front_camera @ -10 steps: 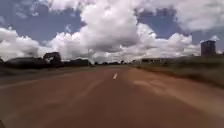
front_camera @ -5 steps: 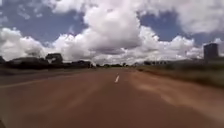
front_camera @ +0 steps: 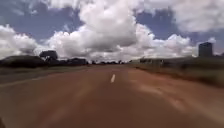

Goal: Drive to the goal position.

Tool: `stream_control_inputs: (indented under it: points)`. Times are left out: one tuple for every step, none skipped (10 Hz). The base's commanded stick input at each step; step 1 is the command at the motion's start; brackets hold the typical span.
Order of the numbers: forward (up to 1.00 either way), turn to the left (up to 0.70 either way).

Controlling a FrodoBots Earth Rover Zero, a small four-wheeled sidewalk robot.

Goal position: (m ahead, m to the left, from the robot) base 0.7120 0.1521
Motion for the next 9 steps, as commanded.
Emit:
stream_control_inputs:
  points:
    - [1.0,0.0]
    - [1.0,0.0]
    - [1.0,-0.02]
    - [1.0,-0.09]
    - [1.0,-0.16]
    - [1.0,-0.22]
    - [1.0,-0.29]
    - [1.0,-0.32]
    - [1.0,-0.24]
